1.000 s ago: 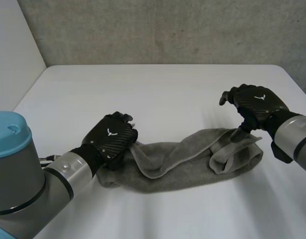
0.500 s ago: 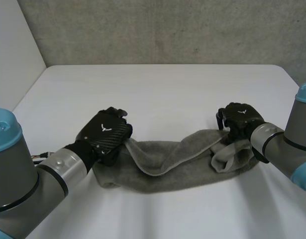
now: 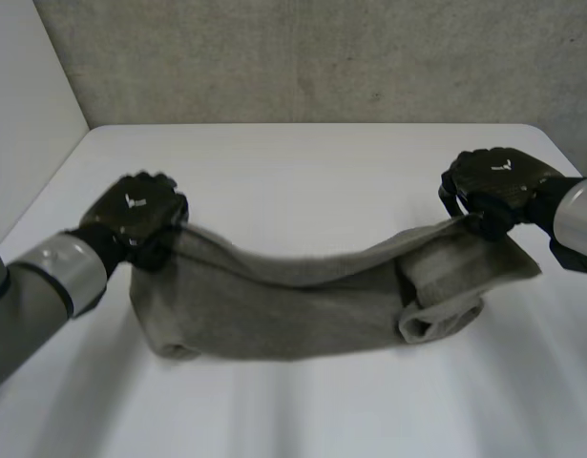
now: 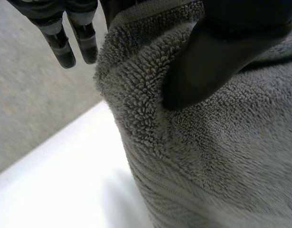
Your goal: Fold the towel.
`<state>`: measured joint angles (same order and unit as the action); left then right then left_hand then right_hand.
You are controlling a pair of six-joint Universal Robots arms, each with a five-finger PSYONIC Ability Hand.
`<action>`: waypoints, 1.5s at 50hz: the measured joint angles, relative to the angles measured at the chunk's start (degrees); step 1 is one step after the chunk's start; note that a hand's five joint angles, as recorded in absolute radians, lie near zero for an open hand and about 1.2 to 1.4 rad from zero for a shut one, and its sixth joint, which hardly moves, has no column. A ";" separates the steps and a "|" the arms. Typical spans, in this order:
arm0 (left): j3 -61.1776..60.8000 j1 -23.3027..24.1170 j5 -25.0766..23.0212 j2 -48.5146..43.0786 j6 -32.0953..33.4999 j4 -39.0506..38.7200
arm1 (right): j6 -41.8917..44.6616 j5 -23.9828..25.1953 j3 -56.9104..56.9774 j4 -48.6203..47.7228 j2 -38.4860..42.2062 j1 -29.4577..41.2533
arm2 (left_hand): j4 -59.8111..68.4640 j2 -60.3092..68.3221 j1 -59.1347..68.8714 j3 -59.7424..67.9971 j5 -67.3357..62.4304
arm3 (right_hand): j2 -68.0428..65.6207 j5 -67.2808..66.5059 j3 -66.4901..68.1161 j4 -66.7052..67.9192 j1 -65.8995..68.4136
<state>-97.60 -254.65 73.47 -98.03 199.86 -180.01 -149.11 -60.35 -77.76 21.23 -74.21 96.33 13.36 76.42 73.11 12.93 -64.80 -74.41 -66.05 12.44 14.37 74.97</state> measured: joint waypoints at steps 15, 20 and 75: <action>32.25 2.05 0.67 -10.78 -4.90 -14.58 | -15.99 -12.59 28.38 -26.21 5.14 5.22 | 0.00 0.26 0.01 0.00 0.00 | 0.00 0.00 0.00 0.00 0.00; 32.09 1.90 0.57 -5.98 -9.48 -22.98 | -23.36 -11.57 27.87 -28.80 1.34 5.16 | 0.00 0.26 0.01 0.00 0.04 | 0.00 -0.07 0.00 0.00 0.00; -10.36 -2.26 -0.59 -12.23 3.96 -22.59 | -10.03 -10.36 -25.39 -37.65 7.22 3.94 | 0.00 0.53 0.01 0.00 0.03 | 24.74 28.08 0.00 0.00 -26.55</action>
<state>-107.95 -256.91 72.87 -110.26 203.82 -202.60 -159.14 -70.71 -103.16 -16.42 -66.99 100.28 13.36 76.94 73.12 12.93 -64.77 -49.66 -37.97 12.44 14.37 48.43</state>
